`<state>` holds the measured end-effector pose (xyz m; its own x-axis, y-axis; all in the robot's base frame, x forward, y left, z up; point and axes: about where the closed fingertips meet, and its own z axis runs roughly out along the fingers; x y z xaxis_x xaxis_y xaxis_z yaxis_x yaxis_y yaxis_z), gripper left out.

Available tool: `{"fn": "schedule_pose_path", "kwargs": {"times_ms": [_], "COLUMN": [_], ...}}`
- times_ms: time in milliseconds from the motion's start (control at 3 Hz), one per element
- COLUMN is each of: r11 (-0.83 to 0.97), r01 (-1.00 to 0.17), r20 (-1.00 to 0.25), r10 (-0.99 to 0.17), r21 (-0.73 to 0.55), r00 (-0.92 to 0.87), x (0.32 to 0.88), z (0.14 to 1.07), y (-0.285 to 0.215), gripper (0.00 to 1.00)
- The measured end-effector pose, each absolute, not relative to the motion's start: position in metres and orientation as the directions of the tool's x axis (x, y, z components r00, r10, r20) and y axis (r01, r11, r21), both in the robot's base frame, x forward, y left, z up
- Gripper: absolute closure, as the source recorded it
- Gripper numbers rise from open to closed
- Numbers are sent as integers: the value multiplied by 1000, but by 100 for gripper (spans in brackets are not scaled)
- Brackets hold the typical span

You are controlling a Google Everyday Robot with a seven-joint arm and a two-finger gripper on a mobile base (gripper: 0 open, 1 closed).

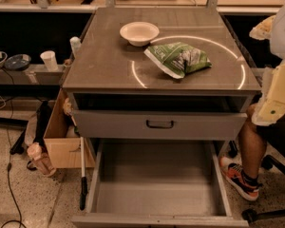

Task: Place green jalapeno chip bag into middle drawer

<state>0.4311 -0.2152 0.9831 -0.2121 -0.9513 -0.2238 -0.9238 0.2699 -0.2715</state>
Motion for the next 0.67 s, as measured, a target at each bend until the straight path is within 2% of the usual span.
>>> {"fn": "schedule_pose_path", "kwargs": {"times_ms": [667], "r11": [231], "r01": [-932], "r20": [-233], "r10": [-958], "r21": [-279], "r00": [-167], "x": [447], "z": [979], "y": [-207], "gripper": [0]}}
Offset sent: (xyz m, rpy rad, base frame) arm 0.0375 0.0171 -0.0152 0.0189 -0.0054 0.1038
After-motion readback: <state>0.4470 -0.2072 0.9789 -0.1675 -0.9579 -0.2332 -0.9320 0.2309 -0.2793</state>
